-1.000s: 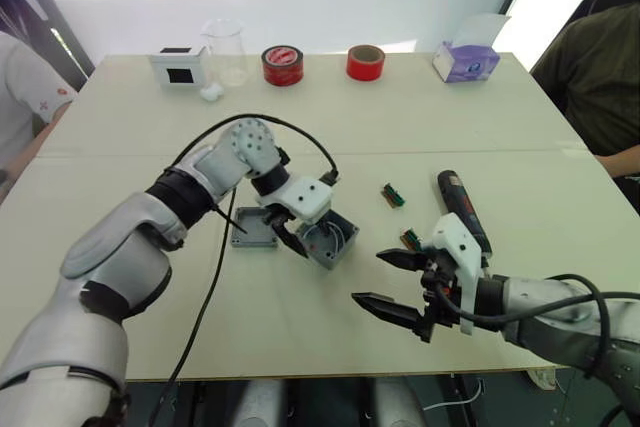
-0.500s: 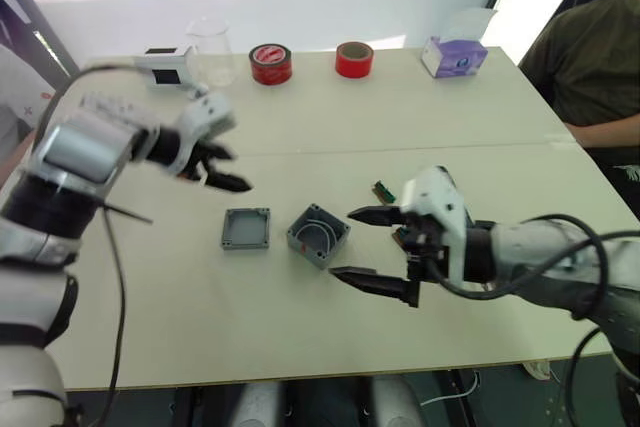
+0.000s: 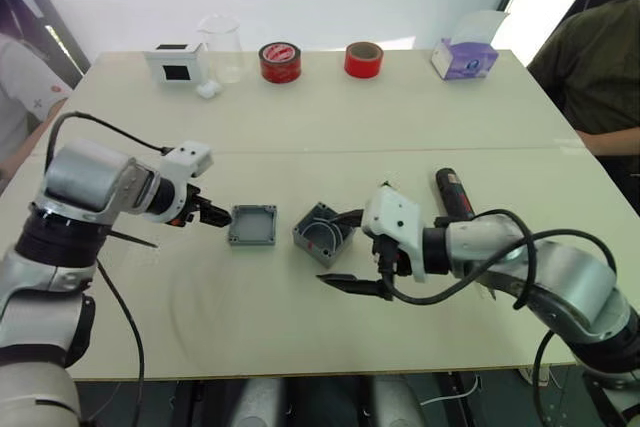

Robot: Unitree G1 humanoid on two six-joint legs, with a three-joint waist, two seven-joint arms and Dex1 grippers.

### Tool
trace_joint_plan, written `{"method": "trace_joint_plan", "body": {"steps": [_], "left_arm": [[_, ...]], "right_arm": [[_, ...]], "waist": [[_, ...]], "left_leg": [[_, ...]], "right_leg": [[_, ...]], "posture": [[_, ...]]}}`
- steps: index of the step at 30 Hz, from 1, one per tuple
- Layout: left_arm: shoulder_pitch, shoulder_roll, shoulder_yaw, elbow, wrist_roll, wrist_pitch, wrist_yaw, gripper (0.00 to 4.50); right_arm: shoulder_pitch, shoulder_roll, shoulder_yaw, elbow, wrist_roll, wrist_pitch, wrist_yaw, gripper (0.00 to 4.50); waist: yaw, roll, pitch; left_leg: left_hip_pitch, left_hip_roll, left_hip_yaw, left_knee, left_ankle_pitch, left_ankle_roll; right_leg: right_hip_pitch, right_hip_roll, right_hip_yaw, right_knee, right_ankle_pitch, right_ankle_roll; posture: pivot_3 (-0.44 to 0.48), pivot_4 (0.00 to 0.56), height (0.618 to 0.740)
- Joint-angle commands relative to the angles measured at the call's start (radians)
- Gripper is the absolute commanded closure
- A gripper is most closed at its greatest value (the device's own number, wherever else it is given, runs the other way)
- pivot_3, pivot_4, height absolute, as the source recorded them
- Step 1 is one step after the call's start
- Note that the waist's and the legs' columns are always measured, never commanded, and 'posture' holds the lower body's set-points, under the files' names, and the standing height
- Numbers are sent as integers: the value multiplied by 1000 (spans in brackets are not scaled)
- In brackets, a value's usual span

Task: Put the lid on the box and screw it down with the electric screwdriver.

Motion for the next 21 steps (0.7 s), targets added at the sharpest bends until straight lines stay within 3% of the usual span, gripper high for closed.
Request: {"method": "trace_joint_plan", "body": {"steps": [1,13,16,21], "left_arm": [[-49,-40,7,60,-28,8,61,448],[-74,-97,-57,138,-56,8,117,448],[-33,-122,-65,125,-58,8,129,1122],[-14,-136,-42,126,-54,8,155,3249]], "right_arm": [[9,34,-25,-37,-19,9,-20,0],[50,85,-74,-75,-44,81,-83,0],[47,111,-125,-78,-1,105,-96,0],[30,117,-197,-71,56,150,-90,0]], "waist": [[2,0,0],[0,0,0],[2,0,-1],[2,1,-2]], "left_leg": [[0,0,0,0,0,0],[0,-1,0,-1,1,-3],[0,-1,0,-1,2,-3],[1,-2,0,-1,1,-3]], "right_leg": [[0,0,0,0,0,0],[-1,-1,1,2,0,0],[-1,-1,1,2,0,0],[-1,-2,1,3,0,0]], "posture": [[0,150,740],[0,150,740],[0,150,740],[0,150,740]]}}
